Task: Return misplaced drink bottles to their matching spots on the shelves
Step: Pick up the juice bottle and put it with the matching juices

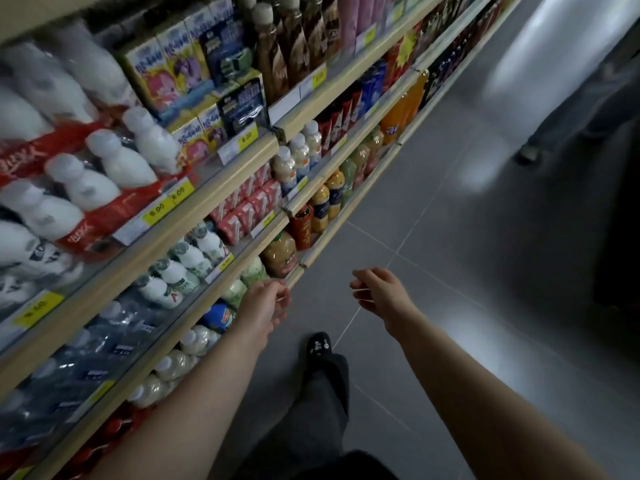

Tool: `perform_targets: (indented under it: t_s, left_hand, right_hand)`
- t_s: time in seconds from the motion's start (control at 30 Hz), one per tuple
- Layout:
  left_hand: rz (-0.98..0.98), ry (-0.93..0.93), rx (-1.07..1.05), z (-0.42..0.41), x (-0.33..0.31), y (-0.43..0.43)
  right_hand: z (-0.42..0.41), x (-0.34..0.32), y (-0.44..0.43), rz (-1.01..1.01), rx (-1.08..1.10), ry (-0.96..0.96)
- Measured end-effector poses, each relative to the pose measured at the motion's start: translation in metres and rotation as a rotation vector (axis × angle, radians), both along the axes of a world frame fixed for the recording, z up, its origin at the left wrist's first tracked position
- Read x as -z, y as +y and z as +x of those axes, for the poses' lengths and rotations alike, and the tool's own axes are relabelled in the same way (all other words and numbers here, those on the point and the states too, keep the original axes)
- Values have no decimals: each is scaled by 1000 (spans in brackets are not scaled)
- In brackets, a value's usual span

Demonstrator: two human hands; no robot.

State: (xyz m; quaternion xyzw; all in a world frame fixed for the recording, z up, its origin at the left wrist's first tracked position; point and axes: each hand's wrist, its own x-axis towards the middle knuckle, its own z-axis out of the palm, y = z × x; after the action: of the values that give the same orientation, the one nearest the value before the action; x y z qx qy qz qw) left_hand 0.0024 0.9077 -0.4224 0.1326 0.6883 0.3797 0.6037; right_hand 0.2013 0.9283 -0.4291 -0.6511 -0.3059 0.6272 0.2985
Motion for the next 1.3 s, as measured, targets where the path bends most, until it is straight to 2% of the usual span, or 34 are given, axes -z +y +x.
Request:
perform_targets:
  t_s: [0.27,0.47,0.73,0.83,0.93,1.07,1.2,1.3]
  left_hand:
    - [-74,53,6,5,28,116]
    - [-165,74,-76,13,92,152]
    - [-216,81,-325,19,231,190]
    - [-255,-37,-469,22,297,191]
    - [-223,-131,-562,23,356,190]
    - [-123,-104,-614,16,424,198]
    - [12,-132,-674,-1,469,217]
    - [103,-134,-685,-9,486,228]
  right_hand:
    - [-2,29,127,-76,-169,-47]
    - [-1,83,196,-139,-321,-82]
    - [-13,229,248,-197,-503,-44]
    - [-21,296,248,-200,-529,-44]
    - [-35,355,248,-188,-529,-15]
    - [-59,415,259,-91,-471,11]
    - [-90,459,289,51,-441,34]
    - [-108,480,306,35,-524,48]
